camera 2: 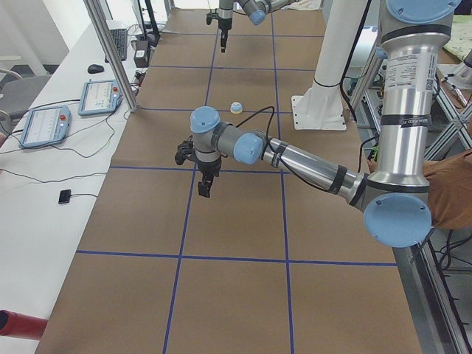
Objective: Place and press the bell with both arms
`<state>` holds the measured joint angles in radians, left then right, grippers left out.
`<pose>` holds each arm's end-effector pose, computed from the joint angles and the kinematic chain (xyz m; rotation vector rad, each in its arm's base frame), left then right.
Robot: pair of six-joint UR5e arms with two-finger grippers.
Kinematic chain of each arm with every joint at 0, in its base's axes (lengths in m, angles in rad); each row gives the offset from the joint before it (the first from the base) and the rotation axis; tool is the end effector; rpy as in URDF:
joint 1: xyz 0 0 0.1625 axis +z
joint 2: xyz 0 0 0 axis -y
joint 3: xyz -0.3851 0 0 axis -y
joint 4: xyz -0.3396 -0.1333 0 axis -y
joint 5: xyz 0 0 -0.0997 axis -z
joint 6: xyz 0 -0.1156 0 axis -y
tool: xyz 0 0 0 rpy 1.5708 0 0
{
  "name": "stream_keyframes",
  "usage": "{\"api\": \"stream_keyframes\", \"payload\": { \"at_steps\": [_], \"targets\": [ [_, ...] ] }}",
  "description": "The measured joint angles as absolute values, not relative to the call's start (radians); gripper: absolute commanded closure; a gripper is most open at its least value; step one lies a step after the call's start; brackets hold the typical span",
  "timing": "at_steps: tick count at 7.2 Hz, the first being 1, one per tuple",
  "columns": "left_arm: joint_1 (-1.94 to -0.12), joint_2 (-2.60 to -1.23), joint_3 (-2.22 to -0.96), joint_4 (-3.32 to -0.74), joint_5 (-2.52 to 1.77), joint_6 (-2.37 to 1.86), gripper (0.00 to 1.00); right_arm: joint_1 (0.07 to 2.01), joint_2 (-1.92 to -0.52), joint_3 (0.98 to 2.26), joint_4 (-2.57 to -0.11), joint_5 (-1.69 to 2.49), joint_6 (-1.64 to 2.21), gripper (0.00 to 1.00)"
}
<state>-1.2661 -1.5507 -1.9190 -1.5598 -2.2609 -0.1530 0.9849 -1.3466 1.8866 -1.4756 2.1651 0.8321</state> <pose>0.0739 -0.4341 0.4917 0.1416 0.7371 0.2539 -0.2271 -0.4662 0.3813 0.0938 -0.8355 0.0428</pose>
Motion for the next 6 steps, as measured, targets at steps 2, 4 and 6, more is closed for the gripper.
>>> {"api": "stream_keyframes", "payload": {
  "at_steps": [2, 4, 6],
  "targets": [
    [-1.329, -1.492, -1.904, -1.562, -2.254, -0.047, 0.01, 1.182, -1.470, 1.880, -1.478, 2.263, 0.545, 0.00],
    [-1.403, -1.469, -1.877, -1.560, -2.263, 0.048, 0.01, 1.350, -1.557, 1.822, -1.477, 2.328, 0.272, 0.00],
    [-1.464, -1.461, -1.862, -1.555, -2.271, 0.120, 0.00, 1.446, -1.604, 1.745, -1.473, 2.347, 0.072, 0.00]
  ]
}}
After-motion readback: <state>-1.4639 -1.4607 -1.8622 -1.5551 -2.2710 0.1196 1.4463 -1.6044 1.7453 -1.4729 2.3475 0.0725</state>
